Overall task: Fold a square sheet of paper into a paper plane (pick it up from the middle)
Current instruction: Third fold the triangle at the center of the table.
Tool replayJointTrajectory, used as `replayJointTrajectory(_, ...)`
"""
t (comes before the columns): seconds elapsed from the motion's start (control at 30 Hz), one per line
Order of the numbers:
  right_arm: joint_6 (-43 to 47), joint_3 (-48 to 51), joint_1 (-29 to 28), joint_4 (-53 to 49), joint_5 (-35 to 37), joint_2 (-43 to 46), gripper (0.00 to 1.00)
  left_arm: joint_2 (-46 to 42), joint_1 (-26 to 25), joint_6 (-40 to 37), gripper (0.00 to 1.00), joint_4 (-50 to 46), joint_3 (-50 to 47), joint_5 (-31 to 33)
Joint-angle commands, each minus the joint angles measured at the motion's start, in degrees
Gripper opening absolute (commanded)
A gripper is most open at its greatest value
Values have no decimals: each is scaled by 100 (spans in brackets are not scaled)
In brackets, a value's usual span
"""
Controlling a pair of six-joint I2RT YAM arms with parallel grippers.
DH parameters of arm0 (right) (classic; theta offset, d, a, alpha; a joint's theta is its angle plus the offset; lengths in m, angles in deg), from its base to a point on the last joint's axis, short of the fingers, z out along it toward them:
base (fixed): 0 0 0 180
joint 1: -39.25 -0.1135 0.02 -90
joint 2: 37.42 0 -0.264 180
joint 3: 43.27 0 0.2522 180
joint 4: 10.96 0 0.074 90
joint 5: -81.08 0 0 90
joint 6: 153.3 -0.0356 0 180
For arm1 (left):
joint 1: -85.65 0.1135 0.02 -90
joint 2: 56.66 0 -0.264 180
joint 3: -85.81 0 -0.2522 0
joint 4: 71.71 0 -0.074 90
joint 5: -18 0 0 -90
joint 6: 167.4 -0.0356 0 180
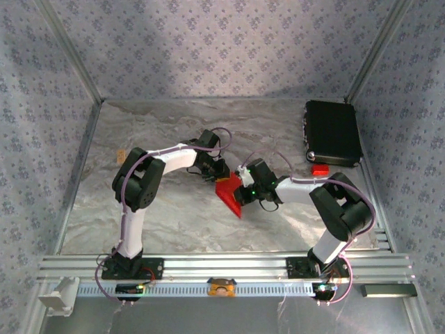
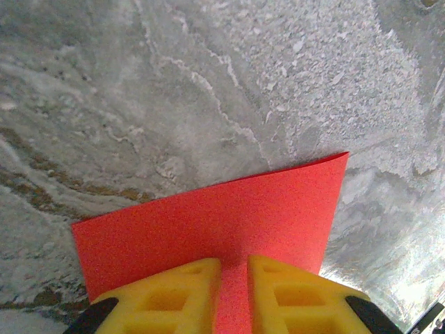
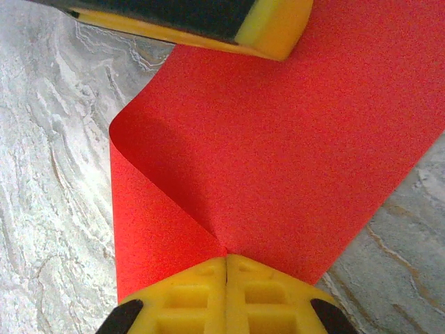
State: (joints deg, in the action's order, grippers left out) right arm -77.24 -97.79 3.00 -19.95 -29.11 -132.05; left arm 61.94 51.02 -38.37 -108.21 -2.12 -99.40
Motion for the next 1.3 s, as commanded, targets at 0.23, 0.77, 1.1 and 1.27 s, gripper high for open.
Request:
replayJointTrajectory(0.23,-28,-29,39,-3,38,-185,0,84,-118,9,19,-301,-97,247)
replayJointTrajectory(0.77,-83,-65,57,-21,65,-303,0,-795,-75,384,25,66,-291,645)
replayJointTrajectory(1.1,-74,-91,88,-38,50,-314,0,-2023,-127,1412,6,1707,-1954,143)
replayJointTrajectory(1.27,-93,-76,94,-56,72,-287,0,-2142,-293,2078,0,2845,-2681,-346)
